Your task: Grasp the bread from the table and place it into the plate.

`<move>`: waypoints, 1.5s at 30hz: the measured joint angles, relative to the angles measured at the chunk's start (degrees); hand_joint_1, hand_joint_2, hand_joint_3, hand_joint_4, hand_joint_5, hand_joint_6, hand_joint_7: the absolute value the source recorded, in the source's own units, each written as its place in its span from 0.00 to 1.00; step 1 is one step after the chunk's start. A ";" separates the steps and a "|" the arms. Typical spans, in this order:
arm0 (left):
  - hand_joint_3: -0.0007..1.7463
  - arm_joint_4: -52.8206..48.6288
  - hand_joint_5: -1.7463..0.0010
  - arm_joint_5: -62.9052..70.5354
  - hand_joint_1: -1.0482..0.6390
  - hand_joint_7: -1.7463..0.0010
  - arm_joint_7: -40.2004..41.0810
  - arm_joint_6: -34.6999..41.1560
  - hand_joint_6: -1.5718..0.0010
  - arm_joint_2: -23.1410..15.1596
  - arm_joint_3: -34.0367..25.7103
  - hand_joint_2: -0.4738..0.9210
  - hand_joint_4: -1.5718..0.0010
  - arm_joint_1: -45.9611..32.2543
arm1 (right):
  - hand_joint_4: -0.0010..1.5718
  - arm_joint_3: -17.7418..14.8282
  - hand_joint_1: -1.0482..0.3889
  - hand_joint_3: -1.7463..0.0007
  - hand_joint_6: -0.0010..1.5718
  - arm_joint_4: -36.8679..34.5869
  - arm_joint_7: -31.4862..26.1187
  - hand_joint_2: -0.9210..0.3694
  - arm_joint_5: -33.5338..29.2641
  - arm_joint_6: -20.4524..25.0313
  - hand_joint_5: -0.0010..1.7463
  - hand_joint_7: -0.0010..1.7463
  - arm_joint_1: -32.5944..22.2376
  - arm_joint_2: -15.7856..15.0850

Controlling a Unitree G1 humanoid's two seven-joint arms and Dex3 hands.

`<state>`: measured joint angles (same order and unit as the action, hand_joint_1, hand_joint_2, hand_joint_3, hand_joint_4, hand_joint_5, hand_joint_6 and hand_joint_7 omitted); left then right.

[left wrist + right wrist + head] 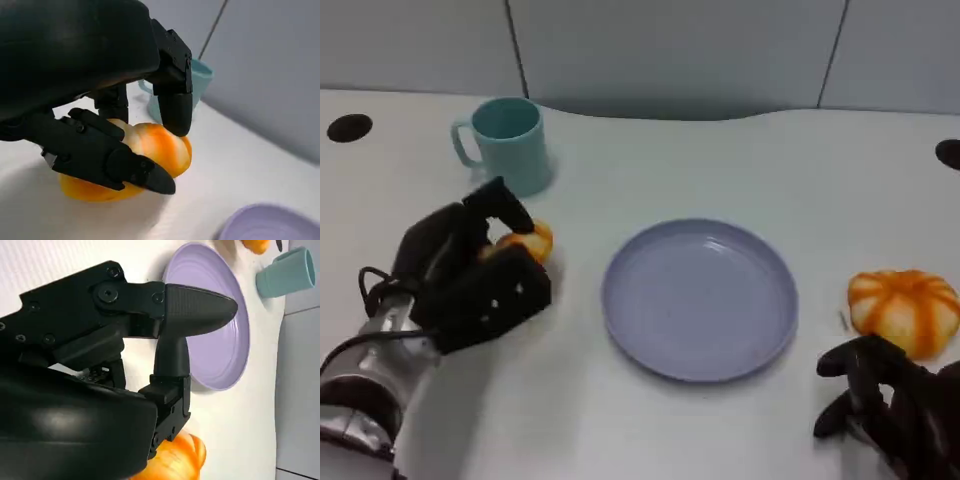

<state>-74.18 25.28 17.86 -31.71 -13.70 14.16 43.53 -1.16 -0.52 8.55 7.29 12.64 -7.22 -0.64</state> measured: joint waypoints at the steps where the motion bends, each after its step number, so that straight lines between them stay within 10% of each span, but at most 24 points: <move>1: 0.05 0.34 0.00 -1.44 0.61 0.00 -1.61 -0.88 0.63 0.11 -1.03 0.96 0.49 0.01 | 0.34 -0.01 0.50 0.65 0.24 -0.48 0.26 0.00 0.04 -0.50 1.00 0.95 0.17 0.02; 15: 0.04 8.01 0.00 -12.42 0.58 0.00 -18.80 -7.17 0.59 3.83 -7.87 0.94 0.45 1.87 | 0.34 -0.04 0.51 0.65 0.24 -2.41 0.76 0.00 -0.01 -1.75 1.00 0.96 1.49 -0.39; 25: 0.05 7.69 0.00 -1.40 0.54 0.00 -18.69 -6.02 0.56 14.79 3.85 0.94 0.39 9.13 | 0.36 0.21 0.52 0.65 0.23 -2.26 0.51 0.00 0.05 -1.18 1.00 0.97 1.85 -0.28; 40: 0.08 3.01 0.00 6.51 0.50 0.00 -15.75 2.23 0.59 17.41 10.96 0.93 0.41 10.40 | 0.36 0.48 0.51 0.65 0.24 -2.49 1.48 0.00 0.09 -2.83 1.00 0.97 1.04 0.25; 41: 0.05 3.01 0.17 6.55 0.36 0.26 -15.67 2.41 0.70 17.35 11.01 0.97 0.65 10.42 | 0.36 0.48 0.51 0.66 0.24 -2.47 1.48 0.00 0.09 -2.83 1.00 0.97 1.03 0.25; 45: 0.06 3.00 0.50 10.08 0.20 0.67 -17.66 1.16 0.81 14.69 14.57 1.00 0.92 12.34 | 0.36 0.48 0.50 0.66 0.24 -2.35 1.46 0.00 0.10 -2.81 1.00 0.97 0.90 0.34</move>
<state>-71.17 35.36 0.20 -30.55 0.99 28.73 55.88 -0.68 -2.88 10.00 7.39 9.84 -6.32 -0.30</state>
